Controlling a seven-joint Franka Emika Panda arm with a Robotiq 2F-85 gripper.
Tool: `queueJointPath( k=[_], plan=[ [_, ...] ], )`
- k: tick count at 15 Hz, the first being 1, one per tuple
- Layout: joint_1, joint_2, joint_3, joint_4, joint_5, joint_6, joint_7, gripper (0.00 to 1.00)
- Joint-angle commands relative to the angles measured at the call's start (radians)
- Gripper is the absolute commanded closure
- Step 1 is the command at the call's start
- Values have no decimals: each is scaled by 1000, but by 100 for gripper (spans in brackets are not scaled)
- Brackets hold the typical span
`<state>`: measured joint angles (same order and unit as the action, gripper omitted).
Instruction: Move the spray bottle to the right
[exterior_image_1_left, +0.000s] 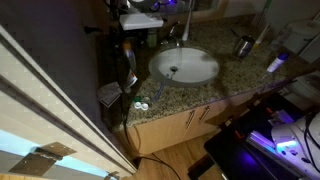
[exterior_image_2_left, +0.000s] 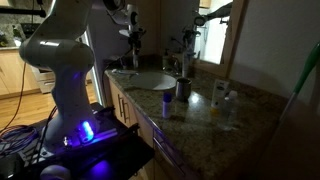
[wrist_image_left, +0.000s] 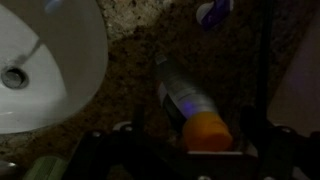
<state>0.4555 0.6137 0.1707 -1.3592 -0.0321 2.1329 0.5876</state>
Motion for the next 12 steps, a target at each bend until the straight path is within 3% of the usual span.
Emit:
queueJointPath(
  k=[1, 7, 12],
  plan=[
    [11, 1, -14, 2, 3, 3, -11, 33],
    [6, -5, -16, -22, 5, 11, -15, 74],
    [7, -8, -15, -13, 3, -12, -24, 75]
  ],
)
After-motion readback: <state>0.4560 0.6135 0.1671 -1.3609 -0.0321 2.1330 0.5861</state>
